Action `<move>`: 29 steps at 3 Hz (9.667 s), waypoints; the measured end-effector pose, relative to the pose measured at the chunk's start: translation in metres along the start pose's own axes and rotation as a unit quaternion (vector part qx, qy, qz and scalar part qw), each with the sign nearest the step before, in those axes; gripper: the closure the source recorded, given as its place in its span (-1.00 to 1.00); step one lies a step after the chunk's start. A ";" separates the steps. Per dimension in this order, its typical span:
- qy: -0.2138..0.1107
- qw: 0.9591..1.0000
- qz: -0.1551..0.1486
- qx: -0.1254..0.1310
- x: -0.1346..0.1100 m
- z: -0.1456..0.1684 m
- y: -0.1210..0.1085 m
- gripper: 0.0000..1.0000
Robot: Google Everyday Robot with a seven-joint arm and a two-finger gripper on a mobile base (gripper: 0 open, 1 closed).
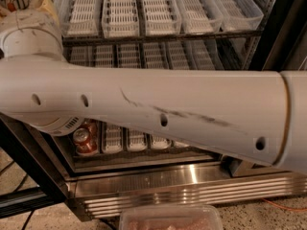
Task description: Pick 7up can from top shelf of fridge
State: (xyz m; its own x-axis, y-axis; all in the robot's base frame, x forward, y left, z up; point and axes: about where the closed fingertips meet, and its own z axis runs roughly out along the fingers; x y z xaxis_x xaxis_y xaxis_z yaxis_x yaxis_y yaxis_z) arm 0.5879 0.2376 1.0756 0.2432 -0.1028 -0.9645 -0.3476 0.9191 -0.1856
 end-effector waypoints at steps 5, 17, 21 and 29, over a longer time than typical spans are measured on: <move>-0.010 0.999 0.033 -0.019 -0.025 0.000 -0.009 1.00; 0.074 0.983 0.036 -0.166 -0.018 -0.039 -0.096 1.00; 0.026 0.977 0.005 -0.211 -0.090 -0.133 -0.067 1.00; 0.133 0.865 0.134 -0.464 -0.018 -0.249 -0.088 1.00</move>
Offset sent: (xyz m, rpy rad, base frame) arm 0.0000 0.0000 0.0000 0.0000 0.0000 0.0000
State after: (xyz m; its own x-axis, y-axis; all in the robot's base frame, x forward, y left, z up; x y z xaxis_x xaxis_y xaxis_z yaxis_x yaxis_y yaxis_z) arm 0.3885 0.0634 1.0621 -0.1338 -0.1310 -0.9823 -0.9668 0.2350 0.1004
